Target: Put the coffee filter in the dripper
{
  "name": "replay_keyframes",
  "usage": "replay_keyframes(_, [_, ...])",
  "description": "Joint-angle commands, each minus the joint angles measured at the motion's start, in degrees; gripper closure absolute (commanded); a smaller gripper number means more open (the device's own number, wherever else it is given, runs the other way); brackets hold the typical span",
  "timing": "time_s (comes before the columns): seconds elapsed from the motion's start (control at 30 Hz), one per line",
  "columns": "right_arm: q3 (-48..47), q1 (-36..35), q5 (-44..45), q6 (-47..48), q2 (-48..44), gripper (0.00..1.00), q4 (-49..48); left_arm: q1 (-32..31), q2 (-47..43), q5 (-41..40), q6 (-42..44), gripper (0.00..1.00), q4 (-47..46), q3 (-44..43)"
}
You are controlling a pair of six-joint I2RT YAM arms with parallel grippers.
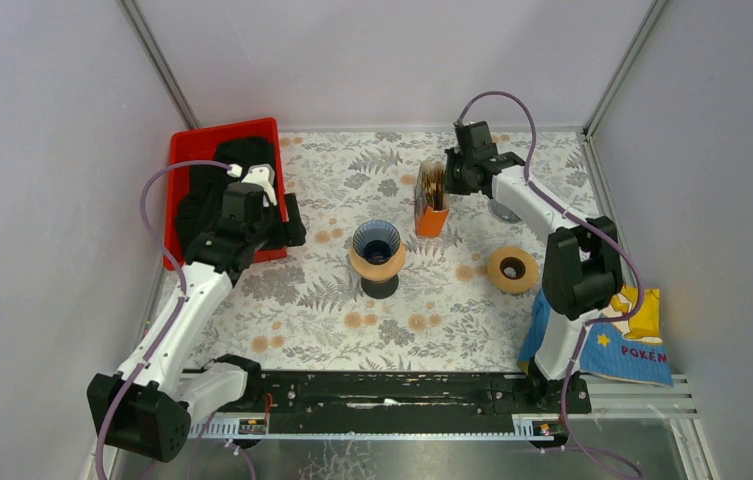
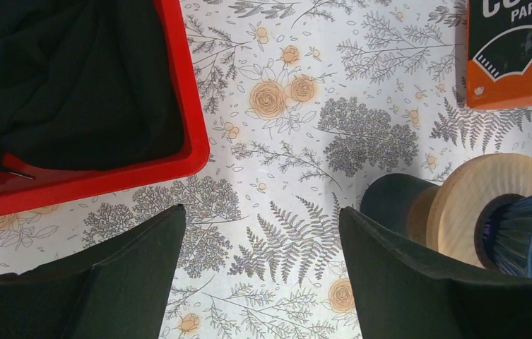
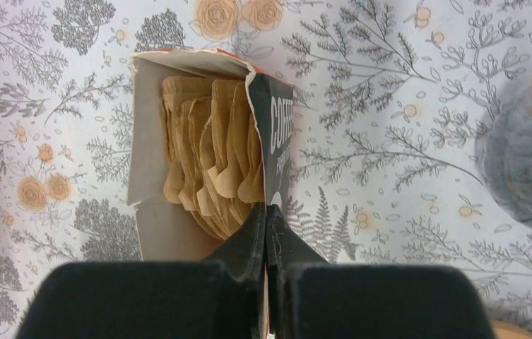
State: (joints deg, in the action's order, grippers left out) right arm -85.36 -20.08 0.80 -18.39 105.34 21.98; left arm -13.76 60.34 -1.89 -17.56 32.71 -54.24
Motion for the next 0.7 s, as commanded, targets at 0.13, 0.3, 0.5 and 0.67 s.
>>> replay_keyframes(0.13, [-5.2, 0.2, -1.0, 1.0, 3.9, 0.99, 0.1, 2.5, 0.8, 2.7, 1.0, 0.14, -4.7, 0.6])
replay_keyframes(0.3, [-8.1, 0.2, -1.0, 2.3, 5.1, 0.89, 2.8, 3.3, 0.9, 3.5, 0.9, 0.14, -5.0, 0.7])
replay_keyframes(0.5, [-10.8, 0.2, -1.3, 3.5, 3.0, 0.77, 4.6, 3.8, 1.0, 4.6, 0.7, 0.15, -5.4, 0.7])
replay_keyframes(0.67, [-13.0, 0.2, -1.1, 3.7, 1.7, 0.73, 5.9, 3.7, 0.9, 5.1, 0.2, 0.15, -5.5, -1.0])
